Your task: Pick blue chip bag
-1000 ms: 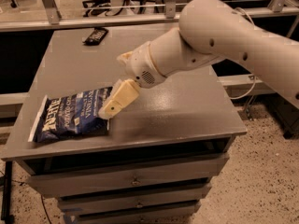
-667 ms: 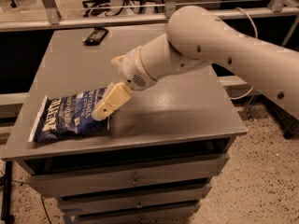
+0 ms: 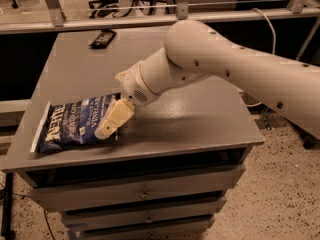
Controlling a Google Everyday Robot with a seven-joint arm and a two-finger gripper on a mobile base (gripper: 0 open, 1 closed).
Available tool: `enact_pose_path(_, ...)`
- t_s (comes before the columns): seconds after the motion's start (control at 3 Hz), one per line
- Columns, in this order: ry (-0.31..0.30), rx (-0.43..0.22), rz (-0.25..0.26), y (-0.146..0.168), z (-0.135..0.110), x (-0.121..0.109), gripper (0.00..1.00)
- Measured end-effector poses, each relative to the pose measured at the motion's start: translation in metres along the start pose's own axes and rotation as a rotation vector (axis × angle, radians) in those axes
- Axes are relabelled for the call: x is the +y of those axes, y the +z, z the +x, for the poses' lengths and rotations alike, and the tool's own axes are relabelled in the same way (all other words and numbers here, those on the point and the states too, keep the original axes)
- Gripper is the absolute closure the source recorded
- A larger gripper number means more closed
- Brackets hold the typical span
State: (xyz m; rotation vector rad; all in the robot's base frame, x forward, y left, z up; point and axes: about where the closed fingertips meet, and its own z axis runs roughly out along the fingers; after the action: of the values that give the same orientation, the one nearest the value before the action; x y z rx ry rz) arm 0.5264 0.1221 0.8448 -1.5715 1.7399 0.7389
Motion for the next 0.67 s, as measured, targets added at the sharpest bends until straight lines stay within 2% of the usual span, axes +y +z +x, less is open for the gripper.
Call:
enact_pose_path(0.33,0.003,0.013,-0.027,0.0098,0.0025,0.0066,0.18)
enact_pose_path(0.67,0.002,0.023,-0.032,0.0088,0.0007,0.0111,0.41)
